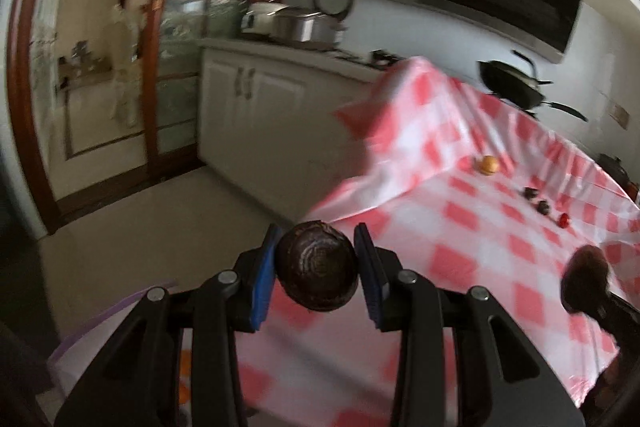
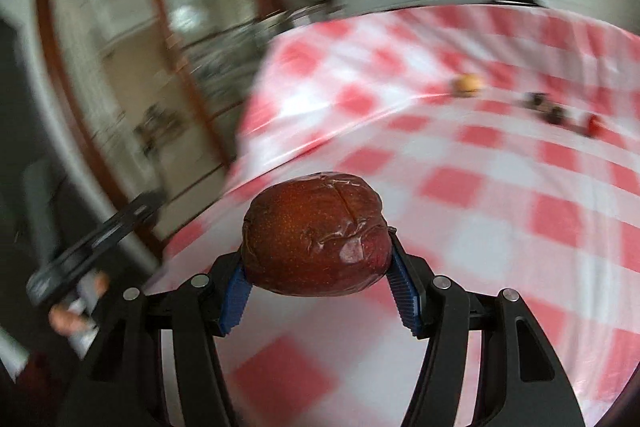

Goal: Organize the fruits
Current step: 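Carry the wrapped fruit and dried fruit to the white box and open both tools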

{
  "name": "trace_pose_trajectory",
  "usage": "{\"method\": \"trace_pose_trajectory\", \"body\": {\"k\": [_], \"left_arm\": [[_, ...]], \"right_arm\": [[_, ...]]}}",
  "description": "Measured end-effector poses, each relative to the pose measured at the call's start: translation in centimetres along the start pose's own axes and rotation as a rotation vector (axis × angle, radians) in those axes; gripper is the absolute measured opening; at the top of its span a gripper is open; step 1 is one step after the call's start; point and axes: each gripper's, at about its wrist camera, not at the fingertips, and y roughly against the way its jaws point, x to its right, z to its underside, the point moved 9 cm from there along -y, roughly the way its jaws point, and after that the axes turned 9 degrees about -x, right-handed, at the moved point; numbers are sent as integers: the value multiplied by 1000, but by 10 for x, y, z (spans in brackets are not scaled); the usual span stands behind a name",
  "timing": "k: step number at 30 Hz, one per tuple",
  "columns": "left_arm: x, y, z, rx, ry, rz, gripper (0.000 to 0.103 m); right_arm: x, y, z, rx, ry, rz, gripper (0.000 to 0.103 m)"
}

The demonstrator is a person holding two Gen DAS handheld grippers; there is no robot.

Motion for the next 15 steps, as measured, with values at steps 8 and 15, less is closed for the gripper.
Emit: {"method": "trace_pose_trajectory", "body": {"k": [8, 15], "left_arm": [[-97, 5, 40, -88, 93, -110, 38], [-131, -7, 75, -188, 61, -169, 38]], "right_arm": [[-137, -41, 65, -191, 373, -156, 59], [-178, -73, 116, -360, 530, -193, 59]]}}
